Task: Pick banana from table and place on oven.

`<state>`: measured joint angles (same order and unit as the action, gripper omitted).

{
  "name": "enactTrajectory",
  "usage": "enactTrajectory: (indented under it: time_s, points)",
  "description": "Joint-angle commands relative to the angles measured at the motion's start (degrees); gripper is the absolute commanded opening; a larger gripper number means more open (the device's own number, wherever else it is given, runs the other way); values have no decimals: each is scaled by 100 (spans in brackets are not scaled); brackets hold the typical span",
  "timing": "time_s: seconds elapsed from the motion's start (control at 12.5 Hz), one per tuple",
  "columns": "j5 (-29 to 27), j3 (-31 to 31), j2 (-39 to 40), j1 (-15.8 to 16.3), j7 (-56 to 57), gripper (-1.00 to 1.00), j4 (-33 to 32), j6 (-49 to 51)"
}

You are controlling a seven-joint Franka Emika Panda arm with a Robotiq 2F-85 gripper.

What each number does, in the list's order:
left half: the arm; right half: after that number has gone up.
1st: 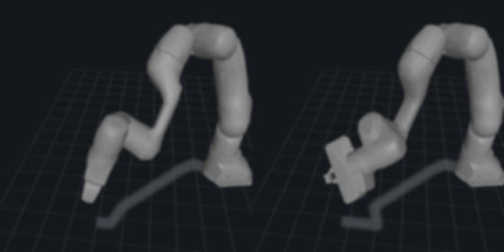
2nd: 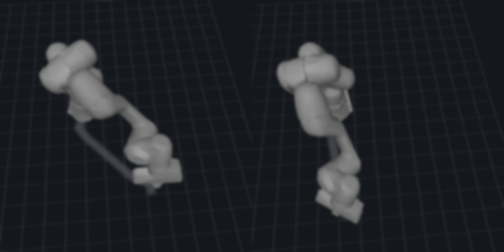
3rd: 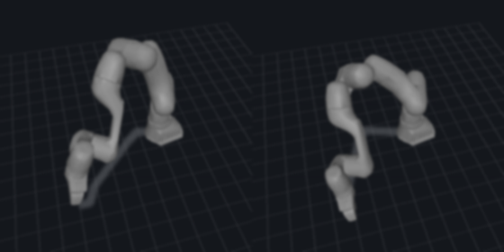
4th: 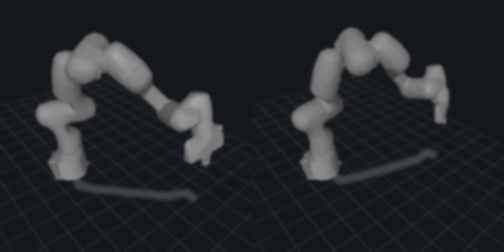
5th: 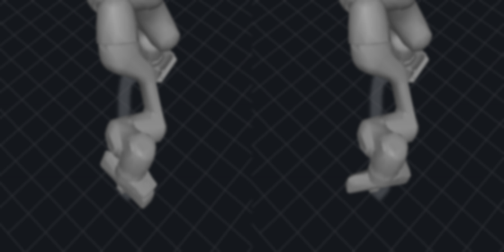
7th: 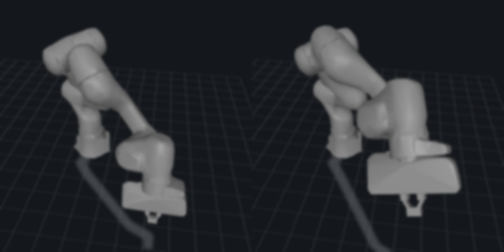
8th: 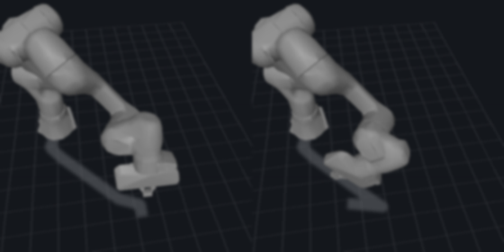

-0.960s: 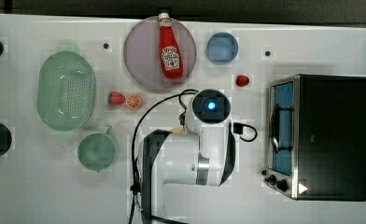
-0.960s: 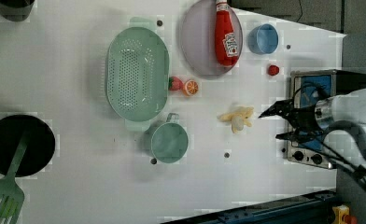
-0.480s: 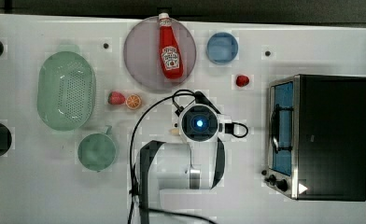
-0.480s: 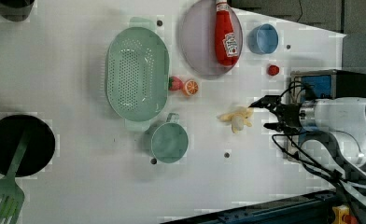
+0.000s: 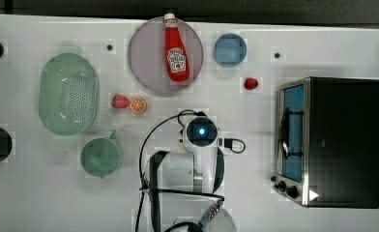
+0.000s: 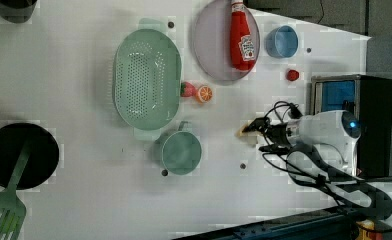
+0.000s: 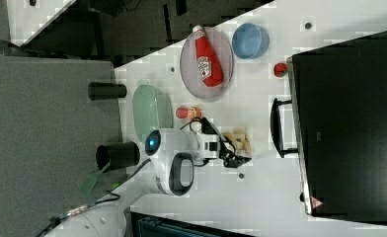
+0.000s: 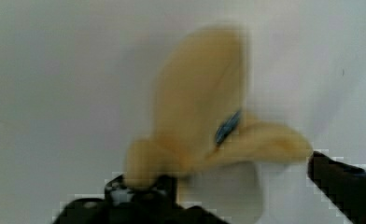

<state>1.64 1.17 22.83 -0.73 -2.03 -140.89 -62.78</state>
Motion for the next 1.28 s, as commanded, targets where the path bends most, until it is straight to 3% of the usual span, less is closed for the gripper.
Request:
enactTrajectory:
  time_s: [0.08,0.32,0.56,0.8,1.04,1.28]
  points:
    - [-3,3,-248,-27,-200,18,181,-132]
    - [-3,-11,-281,-26,-201,-48,183,-137]
    - [-3,-15,-577,-26,-200,-50,184,-129]
    - [-3,-21,-1477,-24,-201,-50,237,103]
    - [-5,-21,-2402,-18,-200,-50,637,1596]
    - [-8,4,-2993,-14,-200,-50,1471,3119]
